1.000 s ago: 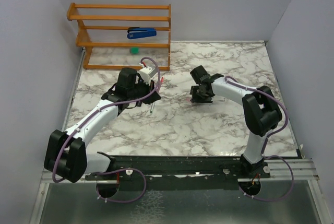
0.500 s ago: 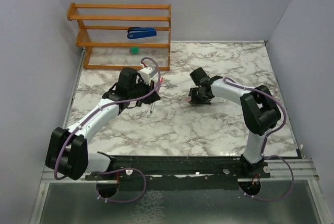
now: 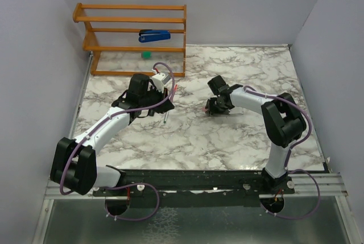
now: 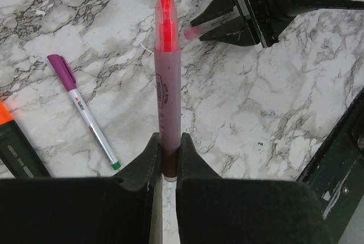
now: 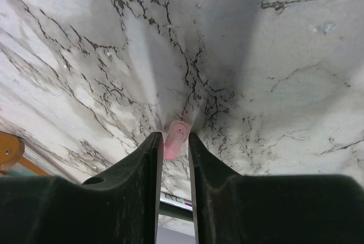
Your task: Insert the pens into the pen caps
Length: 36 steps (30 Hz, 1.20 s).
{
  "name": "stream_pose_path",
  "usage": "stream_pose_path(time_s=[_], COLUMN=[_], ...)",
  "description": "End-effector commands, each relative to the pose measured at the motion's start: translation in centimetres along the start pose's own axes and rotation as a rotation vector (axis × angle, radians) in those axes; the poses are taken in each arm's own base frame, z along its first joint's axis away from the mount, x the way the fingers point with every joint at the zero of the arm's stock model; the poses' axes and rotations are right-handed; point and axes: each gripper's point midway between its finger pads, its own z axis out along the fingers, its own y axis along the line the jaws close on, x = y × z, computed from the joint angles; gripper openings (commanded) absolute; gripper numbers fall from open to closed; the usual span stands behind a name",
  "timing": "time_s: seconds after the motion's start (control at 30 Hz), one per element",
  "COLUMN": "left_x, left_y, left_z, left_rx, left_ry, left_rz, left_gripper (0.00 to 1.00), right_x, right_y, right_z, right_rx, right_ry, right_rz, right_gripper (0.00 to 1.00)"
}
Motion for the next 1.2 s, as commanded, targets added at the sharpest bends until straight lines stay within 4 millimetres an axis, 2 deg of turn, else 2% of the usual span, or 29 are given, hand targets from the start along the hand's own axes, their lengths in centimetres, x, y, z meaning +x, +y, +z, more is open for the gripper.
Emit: stream_pose_path(time_s=[0.0,0.3,0.57,0.7,0.93,1.17], left_x=[0.6,0.7,0.7,0.9,0.8,0.7], left_y=[-0.1,0.1,0.4,0.5,0.3,-0.1], left_z=[0.0,-0.3,-0.2,-0.2,-0.2,-0.4], left_rx=[0.023,0.012,0.011,0.008,0.023,0.038], left_ry=[0.021,0.026,0.029,0.035,0.036,0.022], left_rz=[-0.011,-0.006,-0.013,-0.018,-0.019,-0.015], left_gripper=[0.0,0.0,0.0,0.0,0.0,0.0], right_x=[-0.9,-0.7,-0.6,-0.6,-0.3,-0.9], right_y=[-2.2,-3.7,-4.2,-4.4,-3.0,-0.1], right_z=[1.4,1.9,2.6,2.7,2.0,-0.4], right_rx=[0.081,0.196,0.263,0.264,0.189,0.06], right_ry=[-0.017,0.01,0.036,0.039,0.065,0.012], right_rz=[0.043,0.021,-0.004,-0.01,-0.065,-0.238], right_gripper=[0.29,0.28,0.01,0.0,0.0,0.0])
